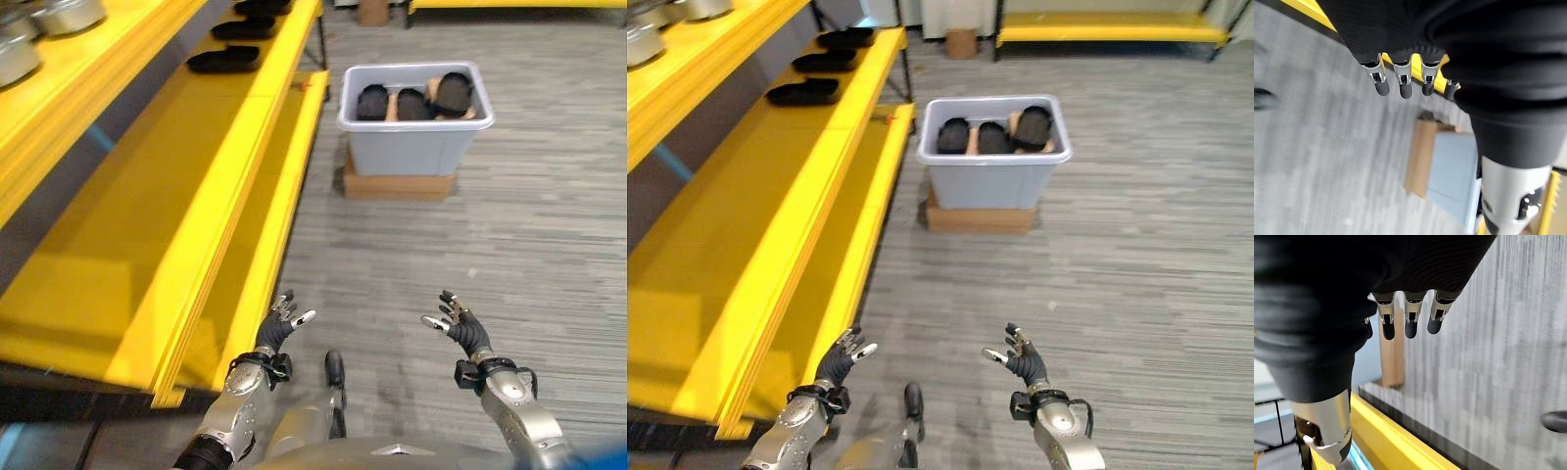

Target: Move parts from the plastic box to the shelf.

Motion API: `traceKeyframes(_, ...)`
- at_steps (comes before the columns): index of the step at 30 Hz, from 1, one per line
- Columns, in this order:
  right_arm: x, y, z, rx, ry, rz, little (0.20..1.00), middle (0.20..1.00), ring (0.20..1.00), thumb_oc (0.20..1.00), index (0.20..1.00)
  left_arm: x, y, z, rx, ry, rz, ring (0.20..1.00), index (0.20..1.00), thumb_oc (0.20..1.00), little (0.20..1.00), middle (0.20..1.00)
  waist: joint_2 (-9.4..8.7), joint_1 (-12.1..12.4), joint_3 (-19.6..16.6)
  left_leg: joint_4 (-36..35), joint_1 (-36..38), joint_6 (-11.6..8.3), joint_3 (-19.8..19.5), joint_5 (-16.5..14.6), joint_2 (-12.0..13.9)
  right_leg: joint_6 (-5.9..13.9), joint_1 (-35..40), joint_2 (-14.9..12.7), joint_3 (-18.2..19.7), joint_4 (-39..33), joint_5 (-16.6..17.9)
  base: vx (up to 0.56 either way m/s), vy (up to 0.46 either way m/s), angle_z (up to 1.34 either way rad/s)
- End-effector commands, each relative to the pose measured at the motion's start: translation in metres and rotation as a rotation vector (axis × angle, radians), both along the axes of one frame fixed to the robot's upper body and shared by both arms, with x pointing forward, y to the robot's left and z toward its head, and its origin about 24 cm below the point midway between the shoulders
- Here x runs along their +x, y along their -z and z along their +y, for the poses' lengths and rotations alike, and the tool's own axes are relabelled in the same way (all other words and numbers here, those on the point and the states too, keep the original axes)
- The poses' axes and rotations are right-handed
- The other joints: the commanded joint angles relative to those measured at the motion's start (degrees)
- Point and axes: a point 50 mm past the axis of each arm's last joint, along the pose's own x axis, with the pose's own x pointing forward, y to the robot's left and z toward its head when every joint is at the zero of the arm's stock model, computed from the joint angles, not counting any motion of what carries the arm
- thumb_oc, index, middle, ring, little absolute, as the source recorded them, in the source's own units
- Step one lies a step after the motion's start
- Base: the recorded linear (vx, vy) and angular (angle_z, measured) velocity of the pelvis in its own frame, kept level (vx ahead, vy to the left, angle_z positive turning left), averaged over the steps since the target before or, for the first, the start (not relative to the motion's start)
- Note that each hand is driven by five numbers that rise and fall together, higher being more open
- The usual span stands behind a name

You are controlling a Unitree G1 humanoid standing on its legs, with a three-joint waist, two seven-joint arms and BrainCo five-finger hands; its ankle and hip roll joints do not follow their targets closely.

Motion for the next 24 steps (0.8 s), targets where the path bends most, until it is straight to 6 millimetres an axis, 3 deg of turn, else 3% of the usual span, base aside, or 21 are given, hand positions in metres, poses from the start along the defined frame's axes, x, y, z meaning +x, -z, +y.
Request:
traceKeyframes(1,0.02,-0.023,0.011,0.026,-0.064,-0.133,1.0,1.0,1.0,1.0,1.0,0.013,-0.018,-0.001,0.006,0.016,-0.113,1.0,1.0,1.0,1.0,1.0,-0.16,1.55,-1.3,1.78,2.02,-8.98,3.62,-4.81,3.49,1.58,-6.07,-4.35,-0.38,-5.82,11.09,0.26,0.154,0.07)
traceKeyframes(4,0.023,-0.023,0.015,0.021,-0.078,-0.134,1.0,1.0,1.0,1.0,1.0,0.014,-0.018,0.001,0.006,0.008,-0.109,1.0,1.0,1.0,1.0,1.0,-0.68,2.0,-2.06,3.21,2.46,-7.84,4.07,-7.34,2.64,2.64,-6.13,-5.55,0.07,-4.62,10.79,0.18,0.121,0.06)
traceKeyframes(6,0.025,-0.024,0.019,0.029,-0.09,-0.143,1.0,1.0,1.0,1.0,1.0,0.015,-0.018,0.002,0.017,0.005,-0.105,1.0,1.0,1.0,1.0,1.0,-0.65,2.1,-1.97,3.47,3.48,-6.7,4.35,-8.83,2.18,4.08,-8.92,-5.76,0.4,2.72,10.43,0.15,0.128,0.04)
traceKeyframes(7,0.026,-0.025,0.023,0.038,-0.098,-0.146,1.0,1.0,1.0,1.0,1.0,0.017,-0.019,0.002,0.027,0.01,-0.108,1.0,1.0,1.0,1.0,1.0,-0.61,1.94,-1.52,3.21,4.07,-6.2,4.29,-9.3,2.03,5.18,-11.9,-5.65,0.44,8.1,11.58,0.03,0.075,0.08)
traceKeyframes(9,0.029,-0.027,0.029,0.053,-0.12,-0.159,1.0,1.0,1.0,1.0,1.0,0.02,-0.022,0.003,0.044,0.019,-0.122,1.0,1.0,1.0,1.0,1.0,-0.51,1.09,0.09,2.82,5.67,-5.41,4.26,-9.88,1.91,8.08,-18.1,-5.39,0.68,18.46,17.43,0.0,0.073,0.14)
traceKeyframes(10,0.03,-0.029,0.033,0.056,-0.138,-0.167,1.0,1.0,1.0,1.0,1.0,0.024,-0.025,0.003,0.061,0.032,-0.136,1.0,1.0,1.0,1.0,1.0,0.28,0.02,1.69,2.49,7.33,-5.08,3.72,-10.23,2.37,8.38,-22.62,-4.49,0.25,25.6,19.25,0.02,0.06,0.06)
traceKeyframes(11,0.03,-0.029,0.033,0.056,-0.138,-0.168,1.0,1.0,1.0,1.0,1.0,0.024,-0.025,0.003,0.061,0.031,-0.137,1.0,1.0,1.0,1.0,1.0,0.2,-0.01,1.71,2.46,7.35,-5.07,3.71,-10.21,2.28,8.38,-22.72,-4.57,0.26,25.84,19.11,0.12,0.103,0.02)
traceKeyframes(13,0.031,-0.032,0.038,0.066,-0.151,-0.183,1.0,1.0,1.0,1.0,1.0,0.025,-0.026,0.005,0.066,0.031,-0.139,1.0,1.0,1.0,1.0,1.0,1.24,-0.08,2.1,0.55,9.98,-5.22,4.86,-10.96,2.24,6.01,-26.98,-7.44,-4.53,21.13,17.33,0.18,0.046,0.03)
traceKeyframes(15,0.033,-0.035,0.04,0.071,-0.159,-0.196,1.0,1.0,1.0,1.0,1.0,0.025,-0.024,0.006,0.058,0.016,-0.132,1.0,1.0,1.0,1.0,1.0,1.45,-0.41,2.3,0.42,11.05,-5.88,4.88,-11.86,2.15,5.55,-27.31,-9.2,-6.18,12.14,17.52,0.26,-0.128,-0.29)
traceKeyframes(16,0.036,-0.037,0.045,0.063,-0.182,-0.208,1.0,1.0,1.0,1.0,1.0,0.026,-0.024,0.01,0.055,-0.013,-0.132,1.0,1.0,1.0,1.0,1.0,1.29,-0.64,2.84,0.23,13.4,-7.52,4.78,-13.86,2.7,7.65,-28.2,-14.4,-6.14,-4.83,24.58,0.32,-0.219,-0.18)
traceKeyframes(19,0.037,-0.04,0.047,0.042,-0.198,-0.221,1.0,1.0,1.0,1.0,1.0,0.025,-0.022,0.013,0.063,-0.029,-0.128,1.0,1.0,1.0,1.0,1.0,0.8,-1.15,2.98,0.2,17.15,-9.38,3.84,-16.21,3.84,9.92,-29.01,-18.43,-5.33,-9.3,28.25,0.33,-0.293,0.19)
traceKeyframes(21,0.037,-0.041,0.046,0.04,-0.199,-0.221,1.0,1.0,1.0,1.0,1.0,0.024,-0.02,0.015,0.069,-0.032,-0.122,1.0,1.0,1.0,1.0,1.0,0.38,-1.12,2.5,0.2,18.15,-9.82,3.65,-16.83,3.95,10.14,-28.1,-18.73,-6.29,-8.96,29.16,0.29,-0.276,0.26)
traceKeyframes(22,0.038,-0.039,0.043,0.032,-0.193,-0.215,1.0,1.0,1.0,1.0,1.0,0.022,-0.013,0.013,0.064,-0.044,-0.092,1.0,1.0,1.0,1.0,1.0,0.16,-0.89,0.07,0.2,20.55,-10.86,2.94,-18.28,4.72,10.48,-25.73,-18.78,-8.66,-9.14,30.09,0.42,-0.397,0.36)
traceKeyframes(24,0.039,-0.041,0.04,0.024,-0.197,-0.223,1.0,1.0,1.0,1.0,1.0,0.02,-0.011,0.012,0.049,-0.055,-0.079,1.0,1.0,1.0,1.0,1.0,1.05,-1.27,-0.72,1.28,21.04,-12.01,2.19,-18.0,7.46,9.42,-25.65,-17.47,-8.6,-6.25,28.1,0.35,-0.437,0.26)
